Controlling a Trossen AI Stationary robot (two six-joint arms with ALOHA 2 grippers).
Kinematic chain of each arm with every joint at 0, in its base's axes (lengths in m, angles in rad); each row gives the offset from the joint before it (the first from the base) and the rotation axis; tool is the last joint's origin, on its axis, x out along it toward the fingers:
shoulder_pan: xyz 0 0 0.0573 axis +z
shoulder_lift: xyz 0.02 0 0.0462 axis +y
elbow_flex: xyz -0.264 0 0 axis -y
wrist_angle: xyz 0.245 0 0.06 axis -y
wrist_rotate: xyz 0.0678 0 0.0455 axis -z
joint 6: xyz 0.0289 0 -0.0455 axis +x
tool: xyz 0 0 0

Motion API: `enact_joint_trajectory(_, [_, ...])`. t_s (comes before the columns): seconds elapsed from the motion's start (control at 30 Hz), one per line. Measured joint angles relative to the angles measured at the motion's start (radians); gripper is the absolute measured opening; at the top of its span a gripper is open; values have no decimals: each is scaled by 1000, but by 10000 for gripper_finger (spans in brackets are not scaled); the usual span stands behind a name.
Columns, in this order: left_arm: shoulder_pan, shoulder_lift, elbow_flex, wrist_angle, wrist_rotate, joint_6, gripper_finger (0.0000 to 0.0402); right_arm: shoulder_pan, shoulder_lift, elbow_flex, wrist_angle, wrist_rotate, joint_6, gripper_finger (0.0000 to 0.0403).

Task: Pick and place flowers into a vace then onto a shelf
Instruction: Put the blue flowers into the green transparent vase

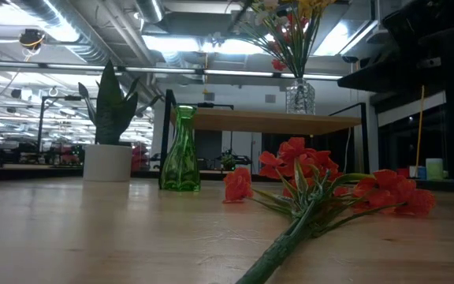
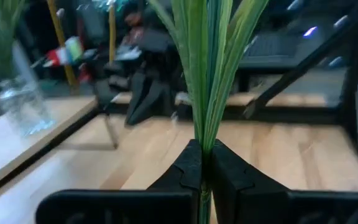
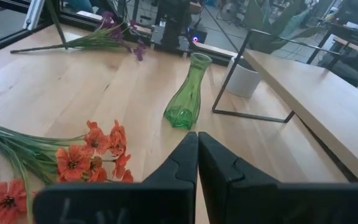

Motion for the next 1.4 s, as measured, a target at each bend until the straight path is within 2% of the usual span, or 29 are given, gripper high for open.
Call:
enact_joint_trajectory(0.1, [34,0,-87,198,77,78,7,0,0,0,0,-1,-1,16])
enact_joint_trajectory(0.37, [74,0,-286,707,105,317,7,0,0,0,-3,-2,19,16])
enact_joint_trajectory(0.5, [77,-37,-376,850,91,385,7,0,0,0,-2,-2,29,16])
enact_joint_trajectory(0.67, [98,-133,-480,898,44,403,7,0,0,0,-3,-2,89,16])
enact_joint_trajectory(0.8, [126,-230,-518,910,100,456,7,0,0,0,-9,-2,104,16])
enact_joint_trajectory(0.93, [171,-289,-553,903,105,463,7,0,0,0,-9,-2,104,16])
enact_joint_trajectory(1.13, [268,-288,-617,905,185,378,7,0,0,0,-9,-2,102,16])
enact_joint_trajectory(1.23, [304,-287,-630,910,195,368,7,0,0,0,-9,-2,99,16])
enact_joint_trajectory(1.4, [341,-287,-641,921,268,355,7,0,0,0,-9,-2,80,16])
